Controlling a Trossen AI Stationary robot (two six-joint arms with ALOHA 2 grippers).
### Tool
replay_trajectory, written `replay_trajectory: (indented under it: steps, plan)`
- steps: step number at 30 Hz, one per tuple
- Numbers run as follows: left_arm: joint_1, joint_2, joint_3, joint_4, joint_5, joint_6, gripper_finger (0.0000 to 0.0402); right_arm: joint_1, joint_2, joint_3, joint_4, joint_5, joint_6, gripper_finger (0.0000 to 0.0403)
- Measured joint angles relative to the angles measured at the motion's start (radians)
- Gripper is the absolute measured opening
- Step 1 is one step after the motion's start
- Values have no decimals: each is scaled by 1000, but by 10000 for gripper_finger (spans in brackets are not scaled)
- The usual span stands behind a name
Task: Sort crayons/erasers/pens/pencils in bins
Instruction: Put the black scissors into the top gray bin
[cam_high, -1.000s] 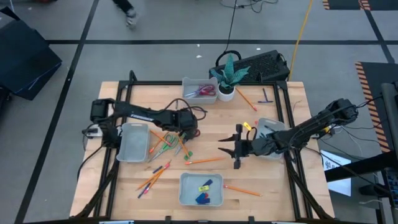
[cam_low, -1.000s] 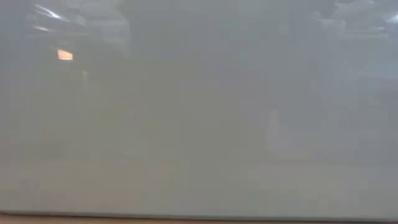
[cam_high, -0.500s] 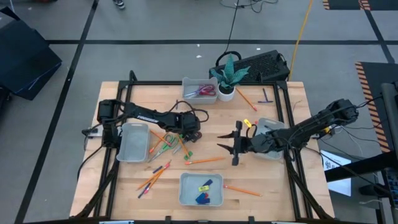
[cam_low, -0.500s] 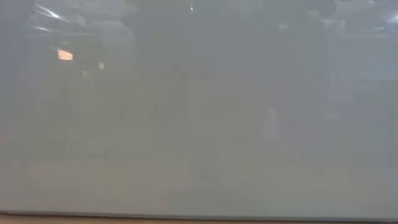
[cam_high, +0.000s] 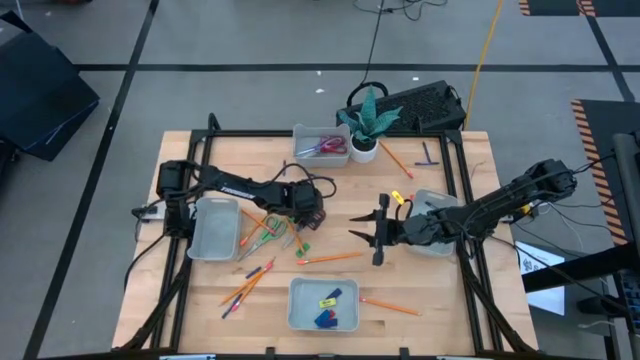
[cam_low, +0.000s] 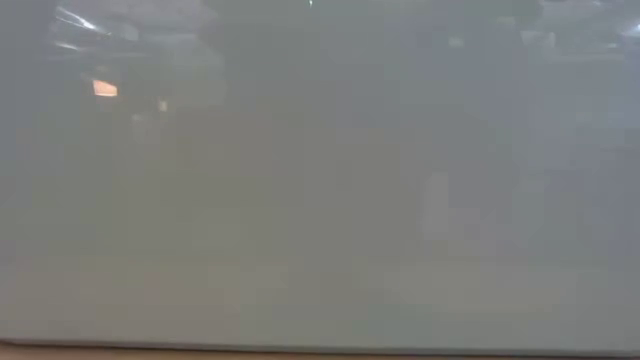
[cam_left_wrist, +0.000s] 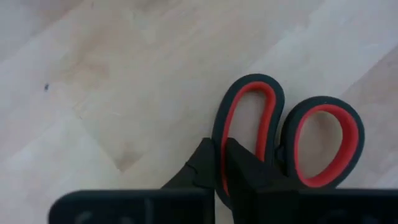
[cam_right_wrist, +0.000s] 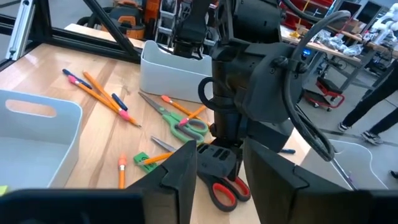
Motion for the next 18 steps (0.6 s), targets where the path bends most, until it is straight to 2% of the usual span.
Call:
replay_trajectory:
  steps: [6, 10, 15, 18]
  plan:
    - [5, 6, -1, 140, -34, 77, 27, 0, 0, 0, -1, 0, -16, 122]
    - [11, -14, -1, 245, -45, 152, 15, 1, 0, 0, -4, 0, -17, 122]
    - [31, -102, -1, 360, -68, 290, 14, 1, 0, 0, -17, -1, -29, 122]
    - [77, -180, 33, 301, -64, 367, 16, 1, 0, 0, -21, 0, -65, 122]
